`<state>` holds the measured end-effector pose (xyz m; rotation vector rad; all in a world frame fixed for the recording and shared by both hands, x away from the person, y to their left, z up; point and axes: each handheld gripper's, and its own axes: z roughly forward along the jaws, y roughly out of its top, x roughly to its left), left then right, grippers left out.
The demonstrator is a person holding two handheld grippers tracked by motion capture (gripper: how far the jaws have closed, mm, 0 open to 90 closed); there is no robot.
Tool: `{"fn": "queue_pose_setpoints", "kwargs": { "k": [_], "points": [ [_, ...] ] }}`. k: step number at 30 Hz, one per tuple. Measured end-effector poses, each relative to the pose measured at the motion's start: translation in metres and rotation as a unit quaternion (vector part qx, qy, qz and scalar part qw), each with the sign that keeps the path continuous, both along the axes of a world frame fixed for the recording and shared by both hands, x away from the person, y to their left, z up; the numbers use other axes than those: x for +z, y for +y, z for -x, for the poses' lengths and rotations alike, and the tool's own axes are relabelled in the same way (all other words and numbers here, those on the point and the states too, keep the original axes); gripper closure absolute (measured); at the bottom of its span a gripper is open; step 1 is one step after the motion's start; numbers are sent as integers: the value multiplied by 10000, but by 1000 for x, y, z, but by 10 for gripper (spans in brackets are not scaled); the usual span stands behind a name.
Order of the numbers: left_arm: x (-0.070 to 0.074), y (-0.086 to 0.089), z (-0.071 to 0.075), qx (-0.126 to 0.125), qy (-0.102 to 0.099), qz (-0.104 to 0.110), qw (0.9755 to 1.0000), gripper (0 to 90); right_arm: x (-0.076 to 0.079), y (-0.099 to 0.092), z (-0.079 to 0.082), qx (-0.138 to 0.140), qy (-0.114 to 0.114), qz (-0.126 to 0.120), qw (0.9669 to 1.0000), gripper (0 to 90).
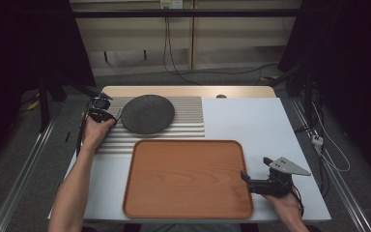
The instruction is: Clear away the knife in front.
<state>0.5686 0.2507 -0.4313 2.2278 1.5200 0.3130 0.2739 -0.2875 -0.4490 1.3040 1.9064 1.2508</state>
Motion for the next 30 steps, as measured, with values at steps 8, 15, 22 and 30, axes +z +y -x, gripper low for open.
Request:
{"fn": "queue_pose_setpoints", "kwargs": {
  "k": [8,15,22,30],
  "points": [
    [10,5,4,-28,-48,-46,10000,801,0,1,-1,19,3,21,10000,0],
    [14,7,8,-28,-80,-8,10000,801,0,1,0,11,-3,19,10000,0],
    [19,9,11,-70,-130,-29,9999,802,0,1,0,20,-2,24,10000,0],
    [29,14,19,-114,-290,15,9995,801,0,1,-1,14,0,23,10000,0]
  ]
}}
